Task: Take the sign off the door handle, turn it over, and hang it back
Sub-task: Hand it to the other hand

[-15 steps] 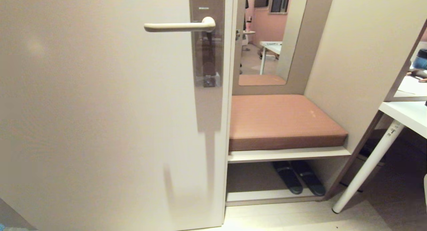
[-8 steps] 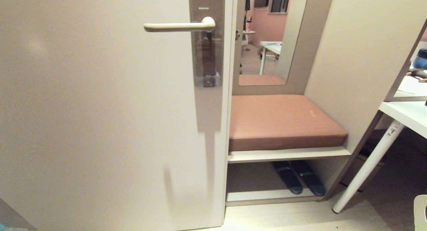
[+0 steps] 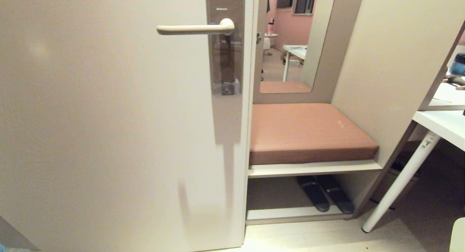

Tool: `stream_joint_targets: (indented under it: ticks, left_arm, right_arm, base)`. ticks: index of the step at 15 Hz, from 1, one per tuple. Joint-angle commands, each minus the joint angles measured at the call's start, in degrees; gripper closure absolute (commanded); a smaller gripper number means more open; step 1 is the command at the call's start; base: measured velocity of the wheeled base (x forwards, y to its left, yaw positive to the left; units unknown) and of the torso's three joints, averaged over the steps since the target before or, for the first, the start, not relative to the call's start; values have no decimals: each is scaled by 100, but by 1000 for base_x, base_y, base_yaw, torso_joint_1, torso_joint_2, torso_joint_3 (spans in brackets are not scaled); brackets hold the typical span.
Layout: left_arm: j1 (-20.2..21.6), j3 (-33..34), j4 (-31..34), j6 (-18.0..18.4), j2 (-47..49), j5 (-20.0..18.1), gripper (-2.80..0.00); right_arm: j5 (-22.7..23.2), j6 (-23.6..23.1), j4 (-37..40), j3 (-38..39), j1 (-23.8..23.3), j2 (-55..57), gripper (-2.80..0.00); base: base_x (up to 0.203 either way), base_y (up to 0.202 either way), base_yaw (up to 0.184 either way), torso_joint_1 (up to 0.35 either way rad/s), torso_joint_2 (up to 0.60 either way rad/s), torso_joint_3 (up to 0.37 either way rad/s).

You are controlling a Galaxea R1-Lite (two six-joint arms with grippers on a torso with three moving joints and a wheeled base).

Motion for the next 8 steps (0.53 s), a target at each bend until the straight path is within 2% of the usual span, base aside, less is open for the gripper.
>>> stream_joint_targets:
  ticks: [1, 8]
  left_arm:
    - [0, 0, -2, -6, 0, 3, 0]
    - [0, 0, -2, -6, 0, 3, 0]
  right_arm:
    - [-9, -7, 4, 0, 4, 0, 0]
    - [-15, 72, 1, 0, 4, 0, 0]
  base:
    - [0, 0, 0, 0, 0, 0]
    - [0, 0, 0, 0, 0, 0]
